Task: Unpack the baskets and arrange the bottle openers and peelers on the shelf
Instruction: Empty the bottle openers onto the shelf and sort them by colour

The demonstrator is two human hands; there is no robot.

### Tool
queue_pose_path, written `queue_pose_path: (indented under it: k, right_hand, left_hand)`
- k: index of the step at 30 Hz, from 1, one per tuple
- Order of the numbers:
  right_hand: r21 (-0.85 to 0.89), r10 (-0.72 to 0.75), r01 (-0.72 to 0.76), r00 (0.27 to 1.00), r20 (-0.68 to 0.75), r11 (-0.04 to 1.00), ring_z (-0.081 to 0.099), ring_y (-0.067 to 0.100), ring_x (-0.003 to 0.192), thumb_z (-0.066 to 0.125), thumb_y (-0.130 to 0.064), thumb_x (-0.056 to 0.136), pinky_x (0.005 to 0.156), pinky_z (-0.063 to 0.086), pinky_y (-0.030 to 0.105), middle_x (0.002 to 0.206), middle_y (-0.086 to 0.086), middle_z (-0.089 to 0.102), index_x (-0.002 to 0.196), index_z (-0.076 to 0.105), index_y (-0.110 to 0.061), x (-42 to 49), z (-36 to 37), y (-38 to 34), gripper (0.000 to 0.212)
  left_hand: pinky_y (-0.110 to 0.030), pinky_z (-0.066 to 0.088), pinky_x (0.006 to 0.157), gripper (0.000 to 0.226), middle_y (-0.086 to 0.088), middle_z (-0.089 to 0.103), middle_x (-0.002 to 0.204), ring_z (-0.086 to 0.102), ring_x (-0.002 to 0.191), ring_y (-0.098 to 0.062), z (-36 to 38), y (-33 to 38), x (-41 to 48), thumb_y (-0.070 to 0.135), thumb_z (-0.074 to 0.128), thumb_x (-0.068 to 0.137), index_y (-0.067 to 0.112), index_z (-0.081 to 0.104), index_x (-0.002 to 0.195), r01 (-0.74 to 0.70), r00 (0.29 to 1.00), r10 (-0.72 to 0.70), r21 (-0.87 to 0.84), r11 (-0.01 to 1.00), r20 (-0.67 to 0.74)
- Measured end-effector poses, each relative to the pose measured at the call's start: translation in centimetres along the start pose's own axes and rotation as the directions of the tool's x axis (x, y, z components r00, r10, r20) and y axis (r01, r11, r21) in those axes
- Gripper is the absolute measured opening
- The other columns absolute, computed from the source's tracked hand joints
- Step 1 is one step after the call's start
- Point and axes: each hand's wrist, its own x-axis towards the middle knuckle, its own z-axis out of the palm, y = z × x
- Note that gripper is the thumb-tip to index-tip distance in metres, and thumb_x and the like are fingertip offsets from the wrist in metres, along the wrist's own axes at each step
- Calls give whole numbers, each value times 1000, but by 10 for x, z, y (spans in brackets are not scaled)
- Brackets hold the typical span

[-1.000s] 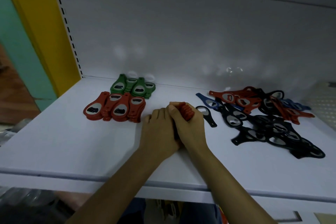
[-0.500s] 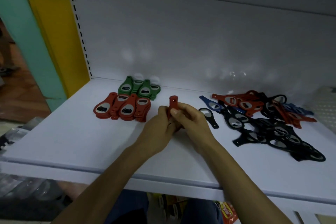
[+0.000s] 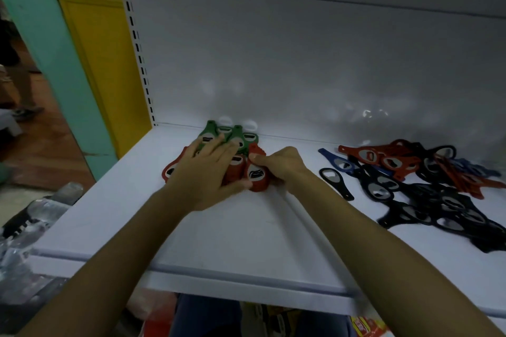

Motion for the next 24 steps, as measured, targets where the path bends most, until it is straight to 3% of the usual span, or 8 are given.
queue_pose_path:
  k: [3, 6, 10, 12, 15, 19, 22, 24]
  right_hand:
    - [-477, -150, 109, 987, -49, 872, 57, 23, 70, 69, -58, 74, 51, 39, 28, 77, 4, 58, 68, 48, -14, 5, 9, -4, 49]
    - [-637, -200, 138, 979, -26, 759, 56, 24, 73, 57, -62, 81, 58, 39, 29, 77, 3, 54, 64, 40, -19, 7, 12, -4, 50]
    - [-552, -148, 136, 989, 23, 823, 63, 30, 74, 47, -50, 91, 68, 53, 34, 76, 10, 61, 65, 47, -14, 7, 4, -3, 44]
    - [-453, -82, 98, 995, 54, 886, 66, 29, 60, 46, -36, 92, 64, 58, 34, 66, 14, 67, 73, 57, -6, 4, 0, -3, 37]
    - [-404, -28, 66, 995, 101, 912, 63, 24, 45, 49, -26, 92, 58, 58, 32, 61, 16, 68, 84, 62, 3, -1, -1, -4, 33]
    - [-344, -10, 52, 992, 124, 937, 63, 23, 48, 56, -21, 90, 51, 57, 28, 61, 15, 67, 91, 66, 6, -6, -1, -4, 29]
    - [-312, 2, 41, 990, 138, 949, 63, 21, 47, 59, -20, 89, 41, 51, 22, 61, 14, 67, 91, 67, 7, -9, -4, -3, 29]
    - [-311, -10, 49, 992, 126, 949, 62, 21, 46, 59, -22, 88, 43, 52, 24, 61, 14, 67, 89, 68, 6, -10, -3, -2, 29]
  left_hand:
    - [-43, 3, 116, 99, -1, 32, 153, 16, 145, -18, 16, -8, -3, 85, 9, 76, 19, 25, 148, -67, 991, 54, 100, 993, 122]
    - [-44, 8, 116, 97, -1, 39, 150, 24, 143, -18, 20, -12, -3, 81, 3, 79, 18, 33, 145, -81, 992, 66, 148, 986, 104]
    - [-43, 12, 116, 93, -3, 40, 149, 28, 142, -19, 21, -11, -2, 76, -1, 82, 16, 35, 144, -89, 992, 75, 145, 985, 99]
    - [-44, 14, 116, 90, -5, 41, 148, 29, 141, -20, 21, -9, -2, 72, 2, 84, 15, 36, 144, -86, 993, 75, 120, 989, 92]
    - [-44, 12, 117, 92, -5, 36, 151, 25, 143, -20, 21, -8, -1, 70, -3, 81, 15, 31, 146, -81, 992, 69, 113, 990, 108]
    - [-43, 11, 117, 95, -3, 29, 154, 18, 145, -18, 21, -8, 0, 69, -8, 77, 16, 24, 148, -74, 990, 57, 131, 989, 130]
    - [-43, 10, 117, 88, -3, 27, 155, 16, 145, -18, 22, -8, 1, 69, 0, 82, 17, 21, 149, -74, 988, 52, 152, 986, 144]
    - [-43, 10, 117, 84, -3, 26, 156, 15, 146, -18, 22, -9, 1, 68, 5, 85, 16, 20, 149, -76, 988, 52, 162, 984, 146]
